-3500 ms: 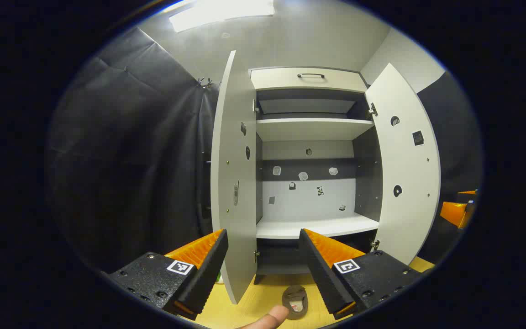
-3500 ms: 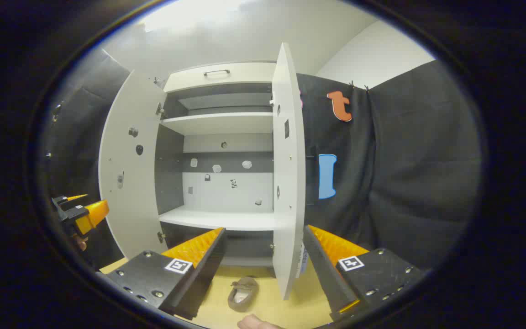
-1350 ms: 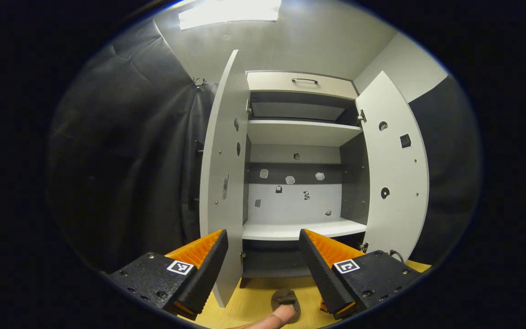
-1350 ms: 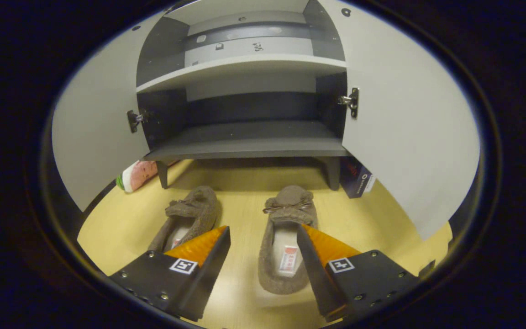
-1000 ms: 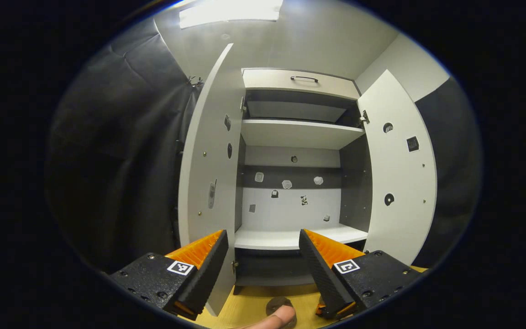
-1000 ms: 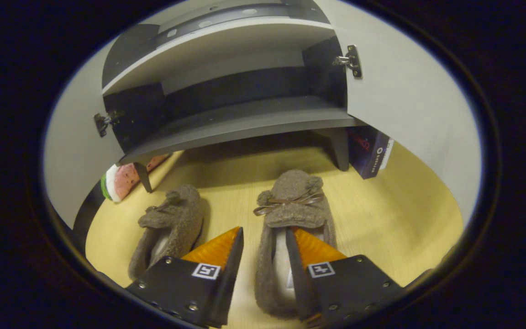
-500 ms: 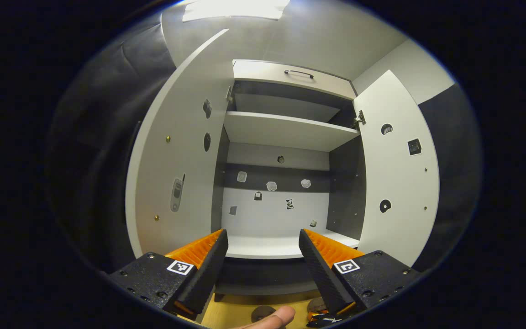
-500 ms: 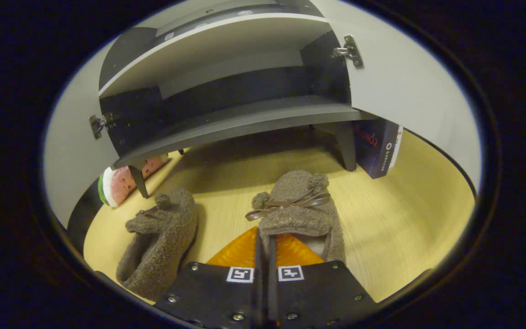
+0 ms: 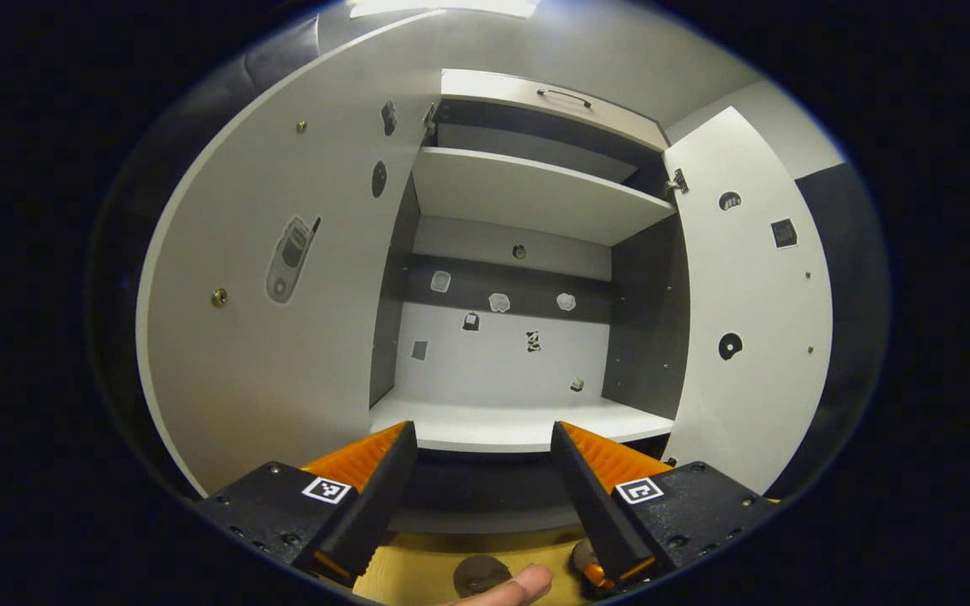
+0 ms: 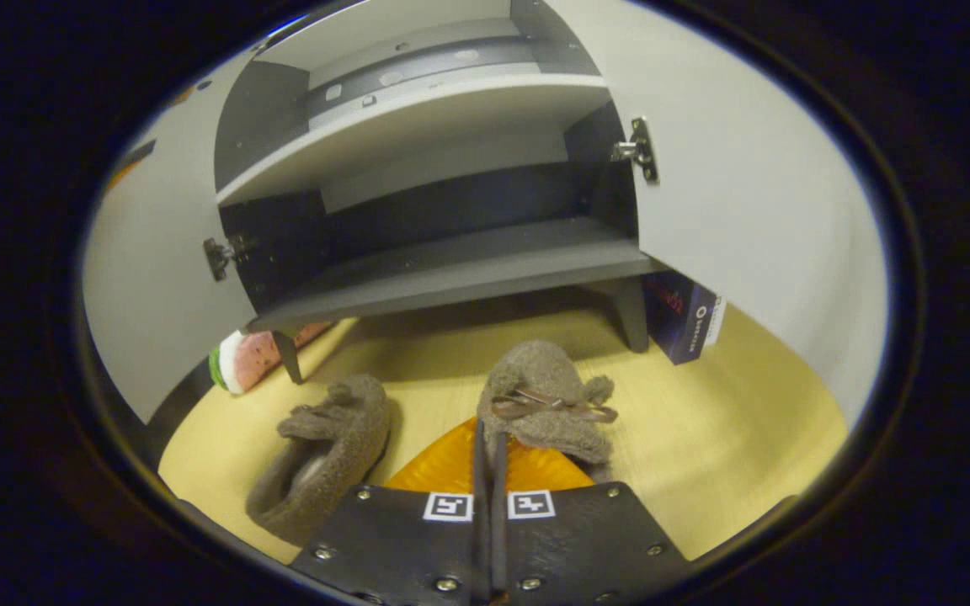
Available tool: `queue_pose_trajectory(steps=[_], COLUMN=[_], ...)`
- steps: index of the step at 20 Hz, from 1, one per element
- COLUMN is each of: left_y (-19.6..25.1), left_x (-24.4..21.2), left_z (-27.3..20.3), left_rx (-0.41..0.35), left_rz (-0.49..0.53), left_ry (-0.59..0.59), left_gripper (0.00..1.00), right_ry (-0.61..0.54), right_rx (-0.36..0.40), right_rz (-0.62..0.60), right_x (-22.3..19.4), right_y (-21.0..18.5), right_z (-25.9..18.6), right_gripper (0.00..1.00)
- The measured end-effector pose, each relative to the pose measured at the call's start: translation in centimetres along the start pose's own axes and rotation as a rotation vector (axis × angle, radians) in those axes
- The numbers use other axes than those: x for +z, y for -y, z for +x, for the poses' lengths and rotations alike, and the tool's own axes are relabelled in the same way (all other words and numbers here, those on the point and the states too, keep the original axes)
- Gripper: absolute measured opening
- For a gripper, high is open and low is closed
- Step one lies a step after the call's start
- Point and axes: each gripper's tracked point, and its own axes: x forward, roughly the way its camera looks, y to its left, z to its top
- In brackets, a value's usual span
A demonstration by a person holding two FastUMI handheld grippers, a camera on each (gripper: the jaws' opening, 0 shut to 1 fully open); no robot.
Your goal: Grab one shoe with the right hand and put it into the shoe cabinet, grab the other shoe with the left hand and put it into the shoe cabinet; then close the right door with the right hand and the left door with the left hand.
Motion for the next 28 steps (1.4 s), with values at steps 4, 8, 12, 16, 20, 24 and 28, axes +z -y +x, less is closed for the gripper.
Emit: queue_pose_trajectory(steps=[4,8,12,16,20,24,28], left_y=[-1.4,-1.2,-1.2,-1.2,-0.1,0.0,-0.2], left_x=[1.3,1.0,0.7,0.1,-0.8,-1.1,-1.1], left_z=[0.2,-0.2,-0.1,0.4,0.8,1.0,1.1], left_rx=[0.031,0.013,-0.004,-0.006,-0.054,-0.059,-0.059], left_rz=[0.015,0.025,0.013,0.011,-0.01,-0.018,-0.025], left_ry=[0.055,0.041,0.026,0.012,-0.03,-0.039,-0.044], left_gripper=[0.98,0.98,0.98,0.98,0.98,0.98,0.98], right_ry=[0.066,0.117,0.206,0.284,0.326,0.316,0.295], right_rx=[-0.025,-0.005,0.025,0.034,0.022,0.007,-0.028], right_rz=[-0.079,-0.096,-0.132,-0.2,-0.29,-0.321,-0.353], right_x=[4.2,9.8,17.2,24.2,30.6,35.9,39.3], right_y=[0.7,0.3,-1.1,-3.2,-5.7,-7.7,-8.4], right_z=[-3.1,-7.6,-12.2,-15.4,-15.7,-13.1,-9.3], right_gripper=[0.01,0.02,0.02,0.02,0.02,0.02,0.02])
